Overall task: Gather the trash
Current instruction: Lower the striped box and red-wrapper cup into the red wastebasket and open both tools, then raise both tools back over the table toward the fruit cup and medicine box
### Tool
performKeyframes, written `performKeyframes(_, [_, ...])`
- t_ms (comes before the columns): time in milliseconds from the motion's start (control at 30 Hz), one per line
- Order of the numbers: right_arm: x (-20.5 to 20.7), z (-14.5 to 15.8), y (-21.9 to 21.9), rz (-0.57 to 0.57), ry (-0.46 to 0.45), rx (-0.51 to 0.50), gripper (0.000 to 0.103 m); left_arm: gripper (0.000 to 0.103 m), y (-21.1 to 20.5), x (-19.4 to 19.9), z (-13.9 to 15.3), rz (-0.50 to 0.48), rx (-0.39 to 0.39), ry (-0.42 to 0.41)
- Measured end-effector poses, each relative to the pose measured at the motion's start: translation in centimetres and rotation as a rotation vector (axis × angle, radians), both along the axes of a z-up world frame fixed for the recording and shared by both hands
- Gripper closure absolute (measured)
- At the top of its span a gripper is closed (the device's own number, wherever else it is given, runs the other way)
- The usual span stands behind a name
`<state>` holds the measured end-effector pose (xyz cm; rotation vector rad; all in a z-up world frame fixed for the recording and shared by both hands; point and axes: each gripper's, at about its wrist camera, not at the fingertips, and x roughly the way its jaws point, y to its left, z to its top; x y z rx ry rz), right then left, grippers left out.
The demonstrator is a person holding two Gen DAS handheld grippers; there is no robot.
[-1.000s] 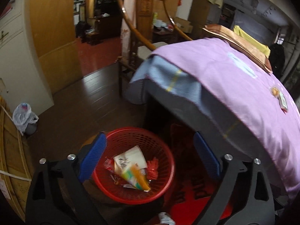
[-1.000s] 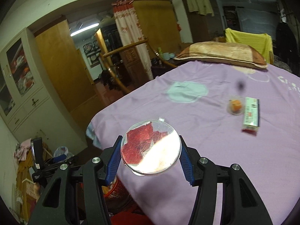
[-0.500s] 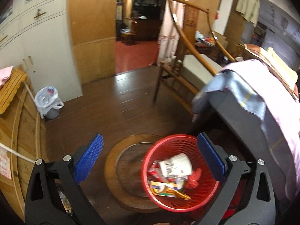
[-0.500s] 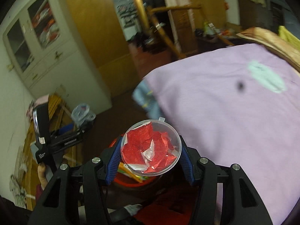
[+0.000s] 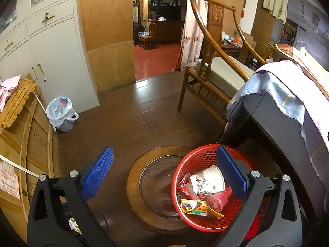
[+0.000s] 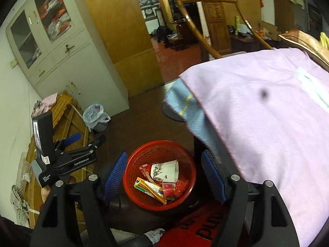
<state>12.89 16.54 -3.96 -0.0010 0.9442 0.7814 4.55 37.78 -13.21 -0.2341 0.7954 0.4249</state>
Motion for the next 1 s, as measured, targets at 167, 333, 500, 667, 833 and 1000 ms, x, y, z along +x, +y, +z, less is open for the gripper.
performKeyframes(167, [0.0,1.0,-3.6,-0.068,-0.033,0.029,0.028,0.007,-2.5,0.1,1.4,-0.049,0.017,-0.018])
performKeyframes(333, [-1.1,2.4,-9.4,-0.153,-0.085,0.067,0.024,0.007,-6.6,0.2,3.8,-0.127,0.038,-0.044])
performKeyframes(500, [-2.7,3.4,-16.3,-0.255,-0.137,0.106,0.02,0.007,-11.5,0.4,6.0,-0.225,0.057,-0.059])
performKeyframes(667, [-4.3,3.9,-25.0,-0.396,-0.192,0.11,0.015,0.007,-17.9,1.4,7.7,-0.349,0.074,-0.054])
performKeyframes(833, [-4.4,3.7,-33.4,-0.546,-0.221,0.056,0.012,0.007,-25.7,4.6,9.2,-0.516,0.081,-0.042])
performKeyframes(1000, [-2.4,2.4,-40.0,-0.681,-0.224,-0.016,0.01,0.007,-33.8,9.9,9.7,-0.659,0.08,-0.011])
